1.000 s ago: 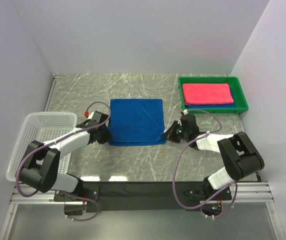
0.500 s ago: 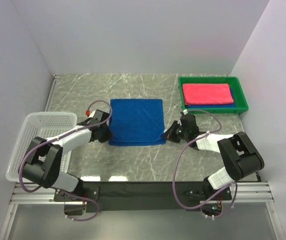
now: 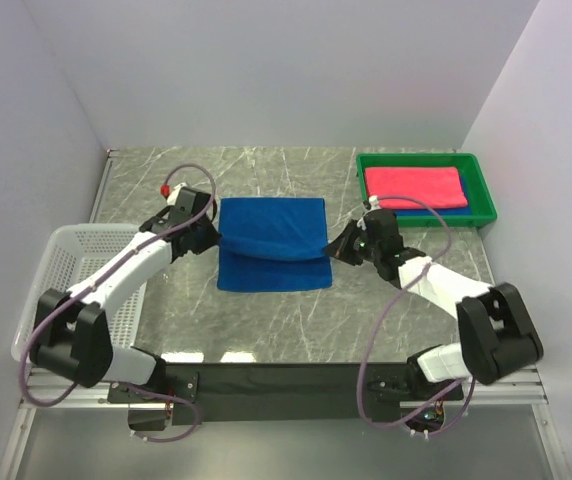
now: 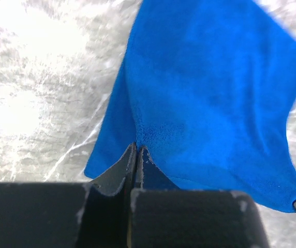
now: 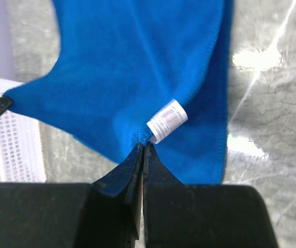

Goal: Fold and stack the towels
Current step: Fold the towel

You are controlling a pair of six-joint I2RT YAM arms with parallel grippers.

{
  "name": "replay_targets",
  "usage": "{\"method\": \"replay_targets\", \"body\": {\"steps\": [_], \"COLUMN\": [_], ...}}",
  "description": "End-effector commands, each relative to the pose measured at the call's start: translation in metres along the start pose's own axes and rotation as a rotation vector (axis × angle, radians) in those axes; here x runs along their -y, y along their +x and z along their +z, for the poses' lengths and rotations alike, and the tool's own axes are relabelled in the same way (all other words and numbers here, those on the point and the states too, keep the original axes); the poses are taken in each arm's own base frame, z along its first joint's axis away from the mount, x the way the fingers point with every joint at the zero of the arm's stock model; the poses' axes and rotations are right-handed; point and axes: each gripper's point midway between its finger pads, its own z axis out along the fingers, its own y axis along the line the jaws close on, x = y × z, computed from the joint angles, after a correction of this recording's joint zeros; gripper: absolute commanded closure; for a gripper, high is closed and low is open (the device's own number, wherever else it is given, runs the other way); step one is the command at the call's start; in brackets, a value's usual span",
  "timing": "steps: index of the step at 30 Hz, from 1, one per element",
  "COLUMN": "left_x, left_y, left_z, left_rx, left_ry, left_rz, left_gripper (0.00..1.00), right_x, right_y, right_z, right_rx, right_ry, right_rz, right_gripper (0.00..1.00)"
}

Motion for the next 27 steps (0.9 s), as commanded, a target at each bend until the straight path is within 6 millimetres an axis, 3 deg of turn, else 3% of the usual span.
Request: {"method": "replay_targets", "body": {"steps": [1, 5, 8, 12, 16, 20, 27], "left_x": [0.003, -0.002, -0.009, -0.027, -0.039, -0.058, -0.076], "left_y": [-0.018, -0.006, 0.02, 0.065, 0.094, 0.108, 0.117], "left_z": [-0.032, -0.045, -0.037, -0.015, 0.002, 0.016, 0.025], "left_rx": [0.053, 0.042, -0.015, -0.119, -0.169, -0.176, -0.182], "left_ry": [0.022, 0.08, 0.109, 0.086, 0.05, -0.016, -0.082], "left_rz": [0.015, -0.011, -0.014, 0.001, 0.01, 0.011, 0.003], "left_gripper": [0.99, 0.99, 0.99, 0.99, 0.99, 0.99, 0.99], "right_x": [-0.024, -0.023, -0.012, 0.017, 0.04, 0.061, 0.073], "right_y": [-0.021, -0.018, -0.005, 0.024, 0.042, 0.057, 0.065], "right_z": [-0.023, -0.038, -0.038, -0.027, -0.016, -0.006, -0.002], "right_rx": [0.068, 0.084, 0.062, -0.006, -0.034, -0.076, -0.104], "right_ry": [-0.029, -0.026, -0.018, 0.027, 0.069, 0.12, 0.149], "right_rz": [-0.065, -0.085, -0.071, -0.034, -0.008, 0.017, 0.032], "right_gripper": [1.0, 1.0, 1.0, 1.0, 1.0, 1.0, 1.0]}}
